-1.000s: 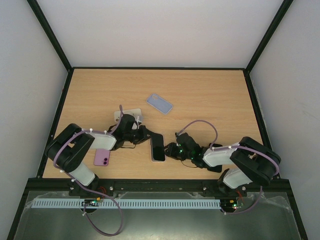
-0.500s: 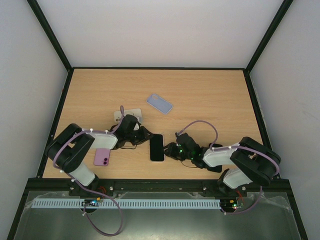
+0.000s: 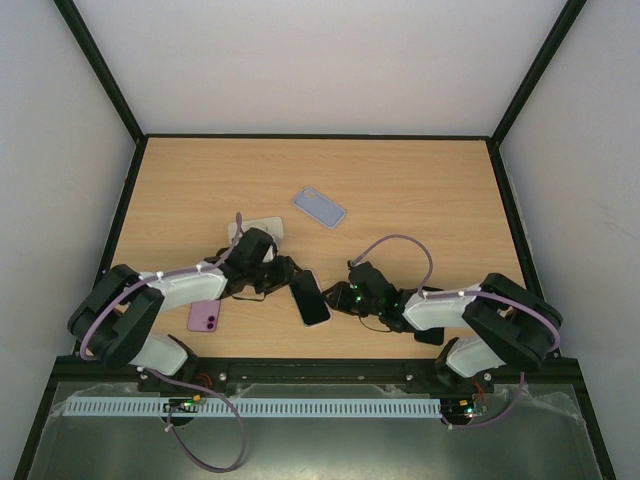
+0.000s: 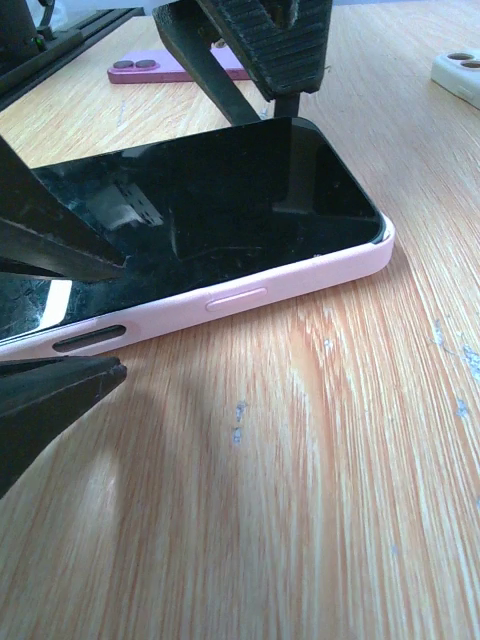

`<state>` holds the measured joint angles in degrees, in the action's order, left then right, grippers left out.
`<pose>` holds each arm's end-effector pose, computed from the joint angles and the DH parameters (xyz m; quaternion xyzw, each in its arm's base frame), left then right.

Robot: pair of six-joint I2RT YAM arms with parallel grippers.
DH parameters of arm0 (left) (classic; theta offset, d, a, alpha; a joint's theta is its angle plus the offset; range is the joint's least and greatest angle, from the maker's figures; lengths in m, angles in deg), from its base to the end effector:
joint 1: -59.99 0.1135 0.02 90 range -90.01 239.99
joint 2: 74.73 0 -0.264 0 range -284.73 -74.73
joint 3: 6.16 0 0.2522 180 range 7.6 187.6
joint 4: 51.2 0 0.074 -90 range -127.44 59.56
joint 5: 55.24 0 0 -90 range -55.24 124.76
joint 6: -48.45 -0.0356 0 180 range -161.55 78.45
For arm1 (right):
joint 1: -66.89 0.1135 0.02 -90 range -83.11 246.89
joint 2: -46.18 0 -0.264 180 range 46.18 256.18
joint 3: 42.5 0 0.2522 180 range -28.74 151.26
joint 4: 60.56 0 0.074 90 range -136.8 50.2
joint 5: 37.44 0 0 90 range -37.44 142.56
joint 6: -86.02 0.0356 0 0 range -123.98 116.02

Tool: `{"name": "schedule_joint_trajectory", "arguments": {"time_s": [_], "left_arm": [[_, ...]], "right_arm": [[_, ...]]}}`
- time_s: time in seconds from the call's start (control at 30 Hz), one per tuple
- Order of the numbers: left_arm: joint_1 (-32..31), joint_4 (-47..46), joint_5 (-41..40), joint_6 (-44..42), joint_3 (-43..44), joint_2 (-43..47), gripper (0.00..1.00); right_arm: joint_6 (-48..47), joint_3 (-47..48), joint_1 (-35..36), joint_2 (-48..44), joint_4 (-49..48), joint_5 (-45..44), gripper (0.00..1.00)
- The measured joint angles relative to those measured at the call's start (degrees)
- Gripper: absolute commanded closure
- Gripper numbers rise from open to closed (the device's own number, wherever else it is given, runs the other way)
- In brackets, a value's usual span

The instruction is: Put the phone into the phone case

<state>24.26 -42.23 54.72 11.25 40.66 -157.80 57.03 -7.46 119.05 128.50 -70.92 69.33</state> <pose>0.2098 -0.1659 0.1502 -0.0699 0.9103 -0.3766 0.1568 0.1405 0.1976 0.1249 0.0033 0.8874 0.4408 0.1345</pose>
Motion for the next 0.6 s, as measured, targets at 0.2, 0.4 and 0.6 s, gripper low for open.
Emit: {"name": "schedule_joint_trajectory", "arguments": {"time_s": [0.2,0.4,0.6], "left_arm": [[-0.3,1.5,0.1,0.0,-2.7,3.6,0.44],[-1.0,1.7,0.5,1.0,-6.3,7.6,0.44],[-1.0,-0.5,1.3,2.7,-9.4,9.0,0.59]], "right_arm": [[-0.8,0.9,0.0,3.0,-0.9,1.3,0.77],[0.2,1.1,0.0,5.0,-4.2,4.0,0.78],[3.3,0.2,0.0,5.3,-6.6,5.8,0.78]]}}
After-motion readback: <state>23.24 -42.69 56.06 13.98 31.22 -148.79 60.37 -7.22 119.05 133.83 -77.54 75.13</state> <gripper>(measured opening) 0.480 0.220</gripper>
